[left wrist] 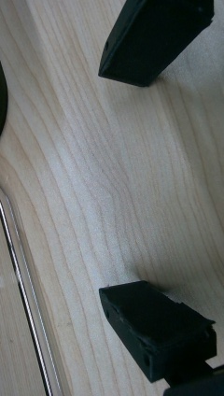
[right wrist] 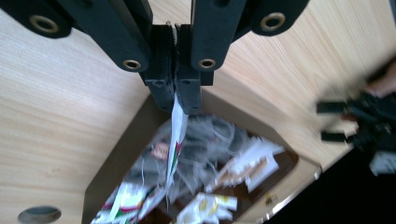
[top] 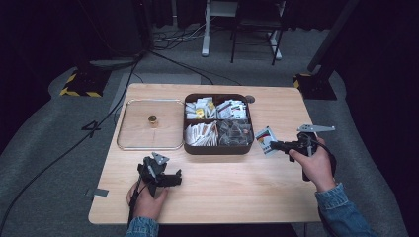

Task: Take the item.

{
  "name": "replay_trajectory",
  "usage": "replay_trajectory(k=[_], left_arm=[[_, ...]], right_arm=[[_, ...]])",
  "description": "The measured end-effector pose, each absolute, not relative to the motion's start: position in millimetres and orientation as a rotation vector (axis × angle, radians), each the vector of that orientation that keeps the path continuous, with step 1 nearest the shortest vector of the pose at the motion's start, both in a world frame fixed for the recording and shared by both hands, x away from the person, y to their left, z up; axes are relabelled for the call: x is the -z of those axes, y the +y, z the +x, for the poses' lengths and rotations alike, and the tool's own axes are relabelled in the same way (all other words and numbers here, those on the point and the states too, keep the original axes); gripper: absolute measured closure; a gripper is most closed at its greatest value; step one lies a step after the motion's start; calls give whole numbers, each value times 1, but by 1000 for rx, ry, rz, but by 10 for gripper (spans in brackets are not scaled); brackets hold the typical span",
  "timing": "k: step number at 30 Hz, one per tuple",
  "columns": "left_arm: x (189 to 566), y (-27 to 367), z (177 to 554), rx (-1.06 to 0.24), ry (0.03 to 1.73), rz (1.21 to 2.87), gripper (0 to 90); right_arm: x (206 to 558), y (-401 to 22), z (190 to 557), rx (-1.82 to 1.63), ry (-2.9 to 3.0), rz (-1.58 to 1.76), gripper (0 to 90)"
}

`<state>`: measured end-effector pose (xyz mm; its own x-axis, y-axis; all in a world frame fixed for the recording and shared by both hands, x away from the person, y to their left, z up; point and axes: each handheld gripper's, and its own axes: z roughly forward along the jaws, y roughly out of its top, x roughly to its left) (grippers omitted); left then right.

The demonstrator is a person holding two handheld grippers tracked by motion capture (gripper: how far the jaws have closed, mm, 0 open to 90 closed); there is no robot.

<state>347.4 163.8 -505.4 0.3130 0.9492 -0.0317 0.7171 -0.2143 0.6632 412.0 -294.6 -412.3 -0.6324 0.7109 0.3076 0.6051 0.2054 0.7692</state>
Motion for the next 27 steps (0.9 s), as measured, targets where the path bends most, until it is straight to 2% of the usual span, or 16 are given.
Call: replay_trajectory(k=[23,27], left_arm=[[505,164,347,-521,1469,2006,5],[505,164,347,-522,1468,2006,5]], right_arm=[[459,-308,426,-1187,2440,1444,884],[462,-310,428,-1183,2433,1456,858]])
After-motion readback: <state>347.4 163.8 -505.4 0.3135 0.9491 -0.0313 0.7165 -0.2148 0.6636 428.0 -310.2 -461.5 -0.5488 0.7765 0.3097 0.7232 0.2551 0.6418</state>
